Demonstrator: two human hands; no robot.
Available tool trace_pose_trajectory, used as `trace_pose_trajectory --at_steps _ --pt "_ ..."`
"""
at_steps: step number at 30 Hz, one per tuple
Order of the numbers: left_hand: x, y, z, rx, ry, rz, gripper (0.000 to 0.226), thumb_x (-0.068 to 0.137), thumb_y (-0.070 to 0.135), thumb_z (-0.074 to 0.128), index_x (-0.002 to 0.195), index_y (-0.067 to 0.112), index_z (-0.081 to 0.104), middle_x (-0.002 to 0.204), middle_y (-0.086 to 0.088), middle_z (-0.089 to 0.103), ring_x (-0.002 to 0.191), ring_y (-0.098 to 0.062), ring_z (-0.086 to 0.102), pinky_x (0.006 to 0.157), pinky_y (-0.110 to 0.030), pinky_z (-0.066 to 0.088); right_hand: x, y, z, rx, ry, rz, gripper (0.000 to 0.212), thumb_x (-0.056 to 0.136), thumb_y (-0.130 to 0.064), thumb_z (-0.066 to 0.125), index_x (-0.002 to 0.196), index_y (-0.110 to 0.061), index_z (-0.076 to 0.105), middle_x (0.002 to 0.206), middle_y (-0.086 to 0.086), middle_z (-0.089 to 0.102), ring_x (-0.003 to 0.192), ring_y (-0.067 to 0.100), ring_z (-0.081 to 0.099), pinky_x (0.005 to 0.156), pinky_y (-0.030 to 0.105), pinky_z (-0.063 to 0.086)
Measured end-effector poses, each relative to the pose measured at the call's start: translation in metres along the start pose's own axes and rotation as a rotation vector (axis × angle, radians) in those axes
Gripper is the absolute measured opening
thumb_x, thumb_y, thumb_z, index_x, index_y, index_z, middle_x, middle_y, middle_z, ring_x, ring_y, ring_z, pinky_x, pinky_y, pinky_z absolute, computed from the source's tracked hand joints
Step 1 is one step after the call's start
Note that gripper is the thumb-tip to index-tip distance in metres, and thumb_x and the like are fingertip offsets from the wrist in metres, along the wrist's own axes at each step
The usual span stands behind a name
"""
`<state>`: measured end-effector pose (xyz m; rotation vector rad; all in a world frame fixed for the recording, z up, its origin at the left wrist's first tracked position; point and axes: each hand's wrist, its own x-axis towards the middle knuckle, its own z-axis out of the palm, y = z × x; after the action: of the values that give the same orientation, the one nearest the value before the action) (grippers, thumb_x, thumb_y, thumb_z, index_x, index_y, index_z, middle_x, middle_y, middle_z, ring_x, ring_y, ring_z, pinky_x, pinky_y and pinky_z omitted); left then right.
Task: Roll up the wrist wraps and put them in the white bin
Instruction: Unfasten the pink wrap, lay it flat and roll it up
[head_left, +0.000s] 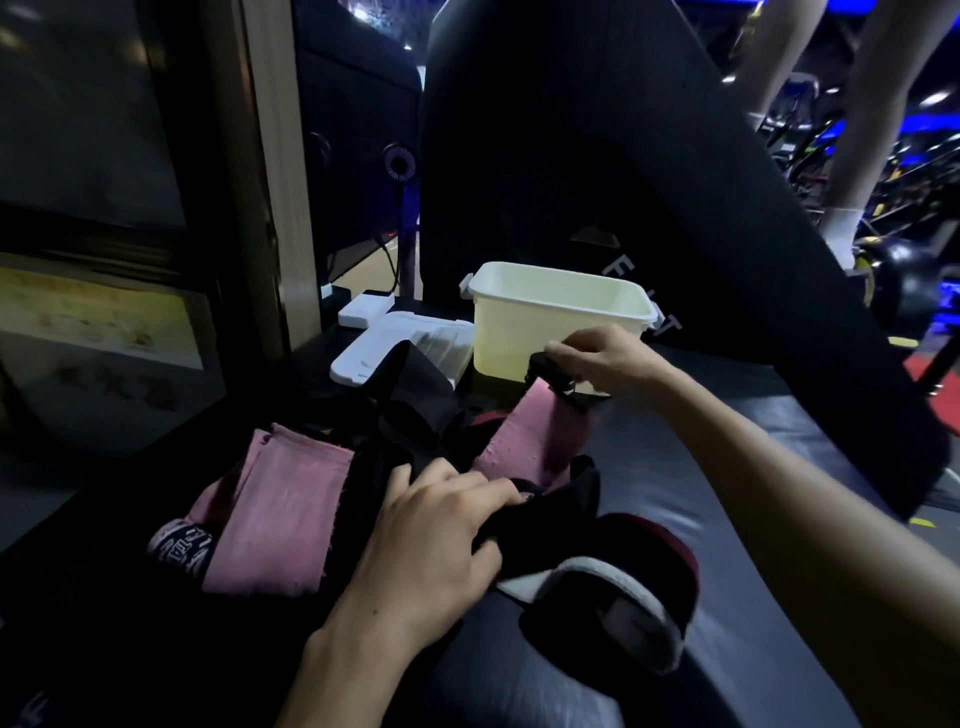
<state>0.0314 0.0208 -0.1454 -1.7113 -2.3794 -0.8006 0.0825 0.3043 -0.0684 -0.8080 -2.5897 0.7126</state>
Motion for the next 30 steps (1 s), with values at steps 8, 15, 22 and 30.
trace_pose_trajectory --at_steps 8,15,22,30 --pt "-0.008 0.012 -0.007 -0.066 0.042 0.028 0.026 0.089 0.039 0.059 0.114 0.039 0.064 0.117 0.026 0.056 0.117 -0.002 0.042 0.119 -0.035 0.013 -0.042 -0.03 -0.007 -0.348 0.095 -0.236 0.025 0.092 -0.021 0.066 0.072 -0.023 0.051 0.066 -0.005 0.055 0.069 0.025 0.057 0.057 0.032 0.039" --pt "-0.013 0.016 -0.008 -0.011 0.049 -0.062 0.029 0.092 0.043 0.057 0.12 0.037 0.064 0.124 0.023 0.055 0.123 -0.008 0.044 0.121 -0.037 0.014 -0.071 -0.072 -0.077 -0.092 0.606 -0.166 0.028 0.101 -0.043 0.053 0.089 -0.019 0.061 0.068 -0.002 0.058 0.058 0.011 0.053 0.051 0.023 0.039" --pt "-0.014 0.031 -0.017 -0.19 0.277 -0.017 0.023 0.083 0.032 0.06 0.103 0.039 0.069 0.113 0.024 0.06 0.118 -0.01 0.051 0.124 -0.044 0.012 -0.13 -0.063 -0.123 0.204 0.773 -0.042 0.031 0.09 -0.048 0.064 0.084 -0.018 0.068 0.068 -0.008 0.059 0.066 0.007 0.054 0.062 0.028 0.043" --pt "-0.02 0.084 -0.007 -0.417 0.32 0.006 0.042 0.081 0.057 0.064 0.11 0.027 0.06 0.109 0.011 0.063 0.106 -0.019 0.06 0.095 -0.044 0.05 -0.207 -0.064 -0.146 0.706 0.771 0.06 0.022 0.097 -0.035 0.066 0.082 -0.02 0.063 0.07 -0.007 0.055 0.063 0.011 0.06 0.054 0.048 0.061"
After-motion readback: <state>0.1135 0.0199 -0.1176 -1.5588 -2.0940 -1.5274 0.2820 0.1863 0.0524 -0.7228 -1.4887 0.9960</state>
